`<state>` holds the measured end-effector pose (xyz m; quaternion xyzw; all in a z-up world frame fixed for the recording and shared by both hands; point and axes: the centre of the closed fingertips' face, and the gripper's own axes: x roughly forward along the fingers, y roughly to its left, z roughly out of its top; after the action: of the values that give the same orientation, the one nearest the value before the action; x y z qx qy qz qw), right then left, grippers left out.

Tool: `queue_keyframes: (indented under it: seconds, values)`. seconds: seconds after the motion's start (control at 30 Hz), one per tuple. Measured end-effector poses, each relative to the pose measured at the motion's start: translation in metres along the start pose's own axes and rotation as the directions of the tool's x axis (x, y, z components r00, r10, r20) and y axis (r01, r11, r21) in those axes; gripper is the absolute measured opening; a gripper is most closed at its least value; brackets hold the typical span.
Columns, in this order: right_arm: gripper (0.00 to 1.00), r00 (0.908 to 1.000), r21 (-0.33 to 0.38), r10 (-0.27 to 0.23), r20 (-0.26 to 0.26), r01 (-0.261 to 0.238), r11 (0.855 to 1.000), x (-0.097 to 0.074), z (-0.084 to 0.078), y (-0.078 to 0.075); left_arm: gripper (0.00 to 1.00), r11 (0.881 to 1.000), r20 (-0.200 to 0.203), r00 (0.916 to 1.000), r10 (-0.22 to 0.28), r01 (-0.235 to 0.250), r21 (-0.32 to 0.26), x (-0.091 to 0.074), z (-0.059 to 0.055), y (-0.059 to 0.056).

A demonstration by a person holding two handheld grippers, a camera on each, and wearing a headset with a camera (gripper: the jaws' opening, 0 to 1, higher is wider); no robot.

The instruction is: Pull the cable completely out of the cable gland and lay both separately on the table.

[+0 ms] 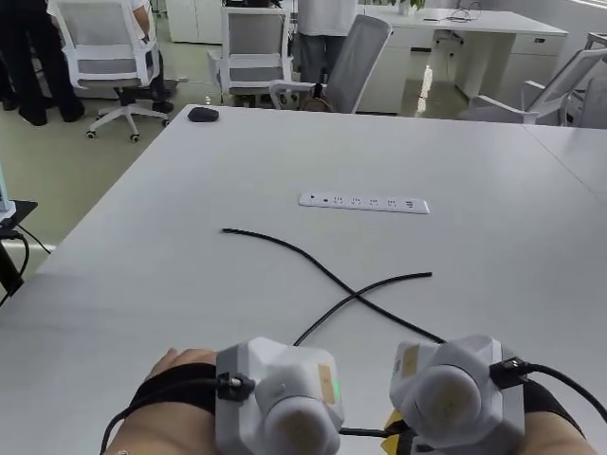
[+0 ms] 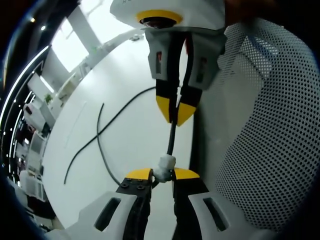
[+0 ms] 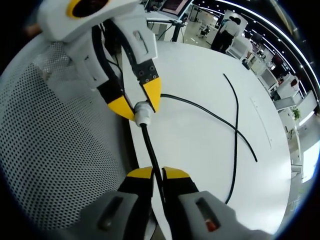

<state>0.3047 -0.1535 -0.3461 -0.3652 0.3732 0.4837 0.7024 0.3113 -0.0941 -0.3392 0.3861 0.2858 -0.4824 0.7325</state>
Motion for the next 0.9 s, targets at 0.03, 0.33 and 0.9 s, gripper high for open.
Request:
queue_keyframes:
  seconds: [0.03, 0.33, 0.9]
  values:
    - [0.05, 1.0, 0.005, -0.001, -0.004, 0.001, 1.0, 0.0, -0.001, 0.0, 0.16, 1.0, -0.002, 1.0, -0.001, 0.001, -0.004, 0.0, -0.001, 0.0]
    - [0.06, 0.9962, 0.031, -0.043, -0.076, 0.045, 0.999, -0.001, -0.017, -0.011, 0.16, 1.0, -0.02, 0.9998, -0.001, 0.0, -0.029, -0.004, -0.004, 0.001]
    - [0.2, 0.9873, 0.036, -0.006, -0.159, 0.012, 0.999, 0.004, -0.034, -0.002, 0.16, 0.998, -0.044, 0.9988, 0.018, -0.02, -0.055, -0.008, -0.01, 0.006]
